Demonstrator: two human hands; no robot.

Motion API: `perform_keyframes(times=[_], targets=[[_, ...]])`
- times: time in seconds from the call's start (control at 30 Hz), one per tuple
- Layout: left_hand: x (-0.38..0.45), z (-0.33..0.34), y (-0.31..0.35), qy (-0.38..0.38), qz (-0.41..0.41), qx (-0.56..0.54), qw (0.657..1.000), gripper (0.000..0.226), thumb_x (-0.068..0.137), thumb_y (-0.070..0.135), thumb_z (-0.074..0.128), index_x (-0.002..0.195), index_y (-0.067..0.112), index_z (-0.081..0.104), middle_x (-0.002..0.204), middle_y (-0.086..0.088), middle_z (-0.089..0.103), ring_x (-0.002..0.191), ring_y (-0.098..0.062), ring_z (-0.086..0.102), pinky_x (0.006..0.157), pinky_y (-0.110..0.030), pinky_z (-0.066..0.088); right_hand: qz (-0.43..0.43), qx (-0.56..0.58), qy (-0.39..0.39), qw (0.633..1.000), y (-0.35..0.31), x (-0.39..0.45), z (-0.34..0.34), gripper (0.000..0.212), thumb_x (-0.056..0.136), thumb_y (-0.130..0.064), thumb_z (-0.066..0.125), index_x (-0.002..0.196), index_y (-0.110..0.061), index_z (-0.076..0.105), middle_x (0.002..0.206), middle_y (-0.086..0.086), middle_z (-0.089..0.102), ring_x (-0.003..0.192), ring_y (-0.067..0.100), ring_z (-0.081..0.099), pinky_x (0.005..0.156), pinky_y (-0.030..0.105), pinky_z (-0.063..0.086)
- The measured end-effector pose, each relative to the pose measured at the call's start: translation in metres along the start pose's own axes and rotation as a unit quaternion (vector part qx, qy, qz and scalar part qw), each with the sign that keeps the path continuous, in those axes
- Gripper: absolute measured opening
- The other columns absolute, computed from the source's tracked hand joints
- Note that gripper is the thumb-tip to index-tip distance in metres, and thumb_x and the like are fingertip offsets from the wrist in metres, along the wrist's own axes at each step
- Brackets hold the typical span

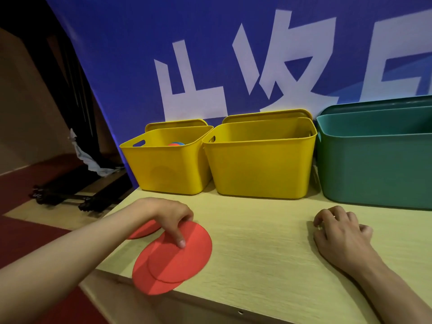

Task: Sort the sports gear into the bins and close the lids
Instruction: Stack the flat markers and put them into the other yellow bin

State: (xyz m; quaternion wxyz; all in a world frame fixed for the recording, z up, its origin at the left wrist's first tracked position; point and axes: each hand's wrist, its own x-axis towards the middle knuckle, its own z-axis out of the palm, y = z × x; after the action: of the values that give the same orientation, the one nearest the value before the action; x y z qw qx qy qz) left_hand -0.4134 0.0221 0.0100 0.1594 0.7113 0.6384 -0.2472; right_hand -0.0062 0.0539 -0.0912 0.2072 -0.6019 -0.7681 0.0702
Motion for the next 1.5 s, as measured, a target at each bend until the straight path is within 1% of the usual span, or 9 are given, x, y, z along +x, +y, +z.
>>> perform_keyframes(times=[0.13, 0.27, 0.37, 0.47, 0.6, 0.9, 1.07, 1.23, 1.5], targets=[[-0.015, 0.017, 0.003, -0.030, 0.007, 0.036, 0.999, 0.116, 0.055, 0.063, 0.092, 0.146, 0.036, 0.025, 0.142, 0.009, 0.038, 0.127, -0.019, 0.046, 0.104, -0.045, 0.047, -0.002, 0.000, 0.004, 1.000, 0.000, 0.000, 0.000, 0.017, 0.099, -0.041, 0.049, 0.115, -0.036, 0.050, 0.127, -0.005, 0.042, 0.108, 0.008, 0.033, 0.100, 0.045, 0.033], [-0.029, 0.028, 0.000, 0.040, -0.001, 0.030, 0.999, 0.109, 0.052, 0.068, 0.091, 0.137, 0.026, 0.037, 0.126, 0.009, 0.047, 0.111, -0.017, 0.051, 0.089, -0.034, 0.047, 0.005, -0.012, -0.001, 1.000, 0.000, 0.001, -0.001, 0.017, 0.098, -0.043, 0.050, 0.114, -0.035, 0.052, 0.127, -0.003, 0.043, 0.106, 0.009, 0.033, 0.100, 0.047, 0.035], [-0.036, 0.038, -0.011, 0.082, 0.021, 0.014, 0.996, 0.127, 0.039, 0.091, 0.073, 0.145, 0.035, 0.030, 0.127, 0.015, 0.034, 0.119, -0.017, 0.046, 0.095, -0.038, 0.047, 0.006, -0.010, 0.001, 1.000, -0.001, 0.001, -0.002, 0.016, 0.098, -0.042, 0.050, 0.112, -0.035, 0.052, 0.128, -0.002, 0.043, 0.106, 0.010, 0.033, 0.100, 0.048, 0.035], [-0.043, 0.046, -0.013, 0.114, 0.075, 0.020, 0.990, 0.118, 0.059, 0.080, 0.078, 0.151, 0.061, 0.008, 0.146, 0.011, 0.022, 0.130, -0.016, 0.038, 0.101, -0.037, 0.043, 0.006, -0.008, 0.001, 1.000, -0.002, -0.001, -0.003, 0.012, 0.098, -0.042, 0.051, 0.109, -0.037, 0.051, 0.128, -0.002, 0.043, 0.105, 0.009, 0.031, 0.099, 0.048, 0.034], [-0.052, 0.050, -0.009, 0.126, 0.085, 0.067, 0.986, 0.099, 0.076, 0.078, 0.069, 0.147, 0.070, 0.001, 0.147, 0.004, 0.026, 0.119, -0.030, 0.054, 0.097, -0.046, 0.050, 0.003, -0.005, -0.004, 1.000, -0.004, -0.003, -0.006, 0.010, 0.099, -0.042, 0.051, 0.107, -0.037, 0.051, 0.128, -0.002, 0.043, 0.109, 0.011, 0.034, 0.100, 0.048, 0.034], [-0.060, 0.020, -0.026, 0.184, 0.125, 0.054, 0.973, 0.061, 0.098, 0.037, 0.065, 0.148, 0.058, 0.036, 0.130, 0.019, 0.024, 0.111, -0.011, 0.048, 0.096, -0.028, 0.043, 0.001, -0.009, -0.014, 1.000, -0.004, -0.008, -0.009, 0.014, 0.099, -0.045, 0.049, 0.111, -0.038, 0.052, 0.128, -0.005, 0.044, 0.114, 0.012, 0.037, 0.100, 0.046, 0.035], [-0.091, -0.055, -0.056, 0.325, 0.145, 0.086, 0.930, 0.053, 0.095, 0.030, 0.070, 0.145, 0.039, 0.054, 0.127, 0.013, 0.029, 0.102, -0.009, 0.047, 0.093, -0.026, 0.044, -0.002, -0.020, -0.024, 1.000, -0.007, -0.007, -0.010, 0.014, 0.098, -0.054, 0.045, 0.109, -0.046, 0.046, 0.129, -0.013, 0.038, 0.115, 0.006, 0.031, 0.101, 0.040, 0.036], [-0.110, -0.162, -0.106, 0.453, 0.047, 0.104, 0.884, 0.052, 0.088, 0.023, 0.079, 0.138, 0.024, 0.064, 0.122, -0.001, 0.038, 0.106, -0.025, 0.052, 0.097, -0.034, 0.045, 0.024, -0.024, -0.016, 0.999, -0.018, -0.005, -0.014, 0.015, 0.098, -0.054, 0.044, 0.112, -0.050, 0.039, 0.133, -0.016, 0.036, 0.120, 0.007, 0.031, 0.102, 0.037, 0.037], [-0.056, -0.223, -0.131, 0.477, -0.065, 0.077, 0.873, 0.048, 0.090, 0.018, 0.077, 0.136, 0.013, 0.066, 0.127, -0.017, 0.041, 0.111, -0.036, 0.051, 0.100, -0.043, 0.045, -0.042, -0.049, -0.048, 0.997, -0.034, -0.006, -0.008, 0.030, 0.099, -0.050, 0.042, 0.128, -0.046, 0.039, 0.142, -0.014, 0.031, 0.129, 0.007, 0.029, 0.110, 0.040, 0.032]])
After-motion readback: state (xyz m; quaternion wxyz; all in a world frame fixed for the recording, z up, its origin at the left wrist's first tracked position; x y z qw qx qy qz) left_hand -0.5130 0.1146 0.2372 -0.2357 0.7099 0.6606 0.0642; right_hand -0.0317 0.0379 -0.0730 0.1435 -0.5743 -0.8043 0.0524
